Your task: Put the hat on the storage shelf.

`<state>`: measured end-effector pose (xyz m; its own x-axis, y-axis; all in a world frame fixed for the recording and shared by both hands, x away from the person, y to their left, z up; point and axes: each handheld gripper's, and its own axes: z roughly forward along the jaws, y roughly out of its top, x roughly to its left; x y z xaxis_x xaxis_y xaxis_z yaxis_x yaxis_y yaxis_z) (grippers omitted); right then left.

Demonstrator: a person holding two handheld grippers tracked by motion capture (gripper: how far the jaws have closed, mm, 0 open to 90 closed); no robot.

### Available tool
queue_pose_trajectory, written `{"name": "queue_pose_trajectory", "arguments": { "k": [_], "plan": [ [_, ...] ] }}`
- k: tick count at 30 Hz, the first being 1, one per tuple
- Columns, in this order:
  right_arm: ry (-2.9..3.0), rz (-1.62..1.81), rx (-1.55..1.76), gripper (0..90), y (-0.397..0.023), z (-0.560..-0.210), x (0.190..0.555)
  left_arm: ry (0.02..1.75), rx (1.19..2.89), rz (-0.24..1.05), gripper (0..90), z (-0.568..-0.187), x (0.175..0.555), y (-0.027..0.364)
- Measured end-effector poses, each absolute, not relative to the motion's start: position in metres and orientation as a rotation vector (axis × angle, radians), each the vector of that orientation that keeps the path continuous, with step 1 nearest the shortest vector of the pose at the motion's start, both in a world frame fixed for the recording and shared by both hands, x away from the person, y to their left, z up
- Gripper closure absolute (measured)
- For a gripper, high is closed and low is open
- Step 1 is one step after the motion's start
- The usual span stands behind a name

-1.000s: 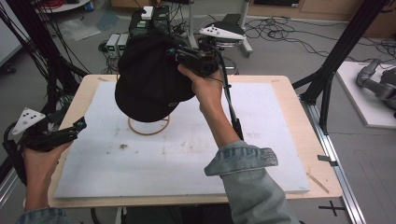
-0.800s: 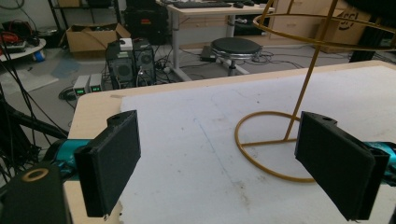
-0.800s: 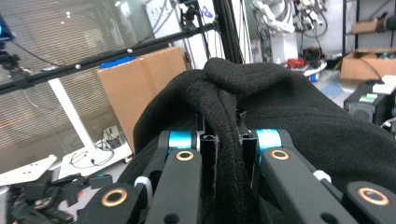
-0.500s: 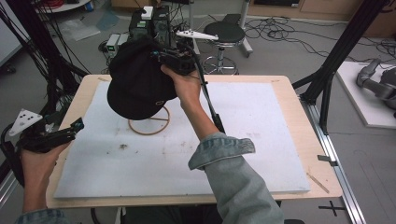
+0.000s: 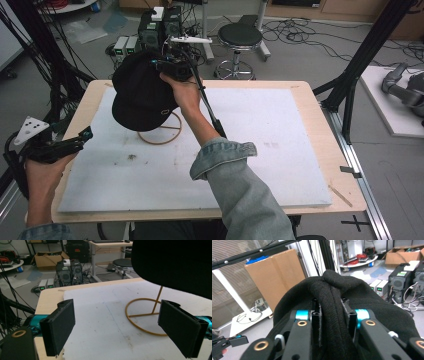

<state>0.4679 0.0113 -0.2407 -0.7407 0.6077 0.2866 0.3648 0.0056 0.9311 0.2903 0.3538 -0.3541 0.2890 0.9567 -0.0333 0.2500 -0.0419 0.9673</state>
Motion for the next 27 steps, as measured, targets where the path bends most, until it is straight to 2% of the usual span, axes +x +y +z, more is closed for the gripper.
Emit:
{"name": "queue_pose_trajectory", "arguments": {
  "k": [3, 4, 6, 8, 11, 13, 14, 15, 16, 27],
  "plan": [
    [2.092, 1.808, 1.03, 69.8, 0.014, -0.243, 0.47, 1.16, 1.527, 0.853, 14.6, -0.355, 0.291, 0.353],
    [2.111, 1.792, 1.039, 65.6, 0.016, -0.246, 0.472, 1.16, 1.523, 0.851, 14.6, -0.355, 0.292, 0.352],
    [2.115, 1.779, 1.039, 64.9, 0.017, -0.247, 0.473, 1.162, 1.529, 0.854, 14.6, -0.355, 0.292, 0.352],
    [2.113, 1.746, 1.025, 56.8, 0.018, -0.249, 0.474, 1.16, 1.528, 0.854, 14.6, -0.355, 0.292, 0.352],
    [2.104, 1.746, 1.021, 55.6, 0.018, -0.249, 0.474, 1.161, 1.532, 0.854, 14.6, -0.355, 0.292, 0.352],
    [2.107, 1.724, 1.014, 52.2, 0.018, -0.248, 0.473, 1.162, 1.529, 0.852, 14.6, -0.356, 0.292, 0.351],
    [2.087, 1.709, 1.018, 46.9, 0.015, -0.247, 0.474, 1.158, 1.534, 0.851, 14.6, -0.356, 0.292, 0.351],
    [2.087, 1.709, 1.018, 46.9, 0.015, -0.247, 0.474, 1.158, 1.534, 0.851, 14.6, -0.356, 0.292, 0.351],
    [2.077, 1.726, 1.034, 43.5, 0.011, -0.245, 0.474, 1.158, 1.532, 0.851, 14.6, -0.356, 0.292, 0.35],
    [1.984, 1.679, 1.075, 31.2, -0.03, -0.238, 0.472, 1.153, 1.537, 0.849, 14.6, -0.356, 0.294, 0.348]
  ]
}}
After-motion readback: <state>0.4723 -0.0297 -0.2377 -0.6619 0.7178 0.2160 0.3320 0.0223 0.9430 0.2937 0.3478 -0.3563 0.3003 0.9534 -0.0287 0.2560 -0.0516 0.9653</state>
